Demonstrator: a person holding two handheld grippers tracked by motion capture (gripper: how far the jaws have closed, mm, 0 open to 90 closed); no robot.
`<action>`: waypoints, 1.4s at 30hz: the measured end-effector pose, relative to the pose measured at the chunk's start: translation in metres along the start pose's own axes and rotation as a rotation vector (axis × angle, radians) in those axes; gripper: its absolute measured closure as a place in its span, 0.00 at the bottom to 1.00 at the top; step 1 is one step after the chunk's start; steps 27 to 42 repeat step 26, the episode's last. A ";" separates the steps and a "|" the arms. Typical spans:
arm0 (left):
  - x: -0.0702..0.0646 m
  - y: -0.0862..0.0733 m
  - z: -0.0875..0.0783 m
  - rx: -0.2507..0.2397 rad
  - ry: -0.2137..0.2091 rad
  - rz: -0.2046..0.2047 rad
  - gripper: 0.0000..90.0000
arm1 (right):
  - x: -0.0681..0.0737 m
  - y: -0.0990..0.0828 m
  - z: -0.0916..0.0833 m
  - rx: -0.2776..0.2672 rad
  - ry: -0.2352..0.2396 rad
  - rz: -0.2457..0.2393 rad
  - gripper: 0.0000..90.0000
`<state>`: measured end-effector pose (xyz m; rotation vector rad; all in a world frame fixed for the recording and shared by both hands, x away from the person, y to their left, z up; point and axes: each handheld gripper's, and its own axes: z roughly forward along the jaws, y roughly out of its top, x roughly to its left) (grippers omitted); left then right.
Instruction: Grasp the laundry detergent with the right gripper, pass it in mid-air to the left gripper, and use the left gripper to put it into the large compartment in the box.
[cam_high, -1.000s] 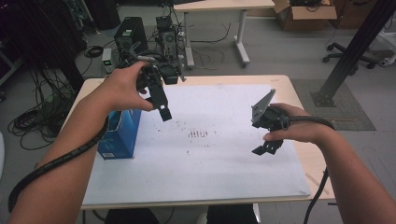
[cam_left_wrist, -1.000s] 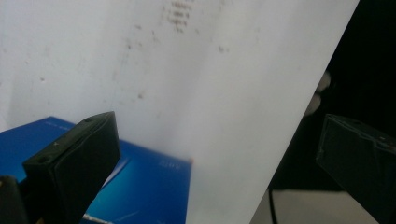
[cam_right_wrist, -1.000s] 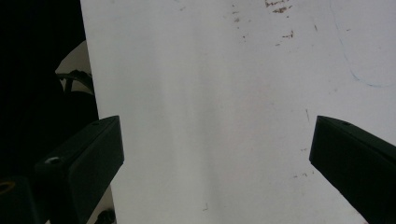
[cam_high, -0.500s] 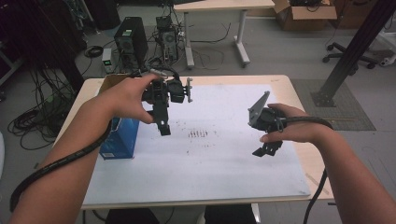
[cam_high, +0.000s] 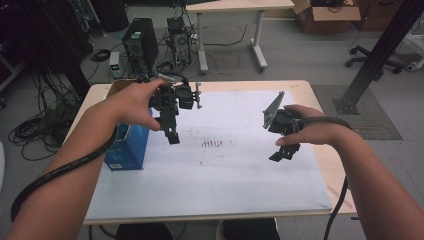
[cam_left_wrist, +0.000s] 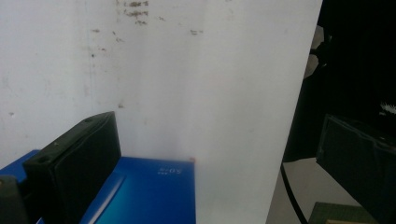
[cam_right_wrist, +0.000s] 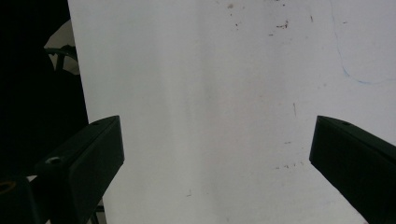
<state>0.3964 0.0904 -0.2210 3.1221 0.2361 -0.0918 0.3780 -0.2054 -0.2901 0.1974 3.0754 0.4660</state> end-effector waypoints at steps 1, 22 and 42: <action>0.001 0.000 0.000 -0.002 0.001 0.003 0.00 | -0.001 0.000 0.000 0.002 0.000 0.000 0.04; 0.005 -0.002 0.005 -0.021 0.002 0.012 0.00 | 0.000 -0.002 0.007 0.000 0.000 0.022 0.04; 0.003 -0.002 0.004 -0.019 0.005 0.006 0.00 | 0.002 -0.002 0.008 -0.002 -0.002 0.022 0.04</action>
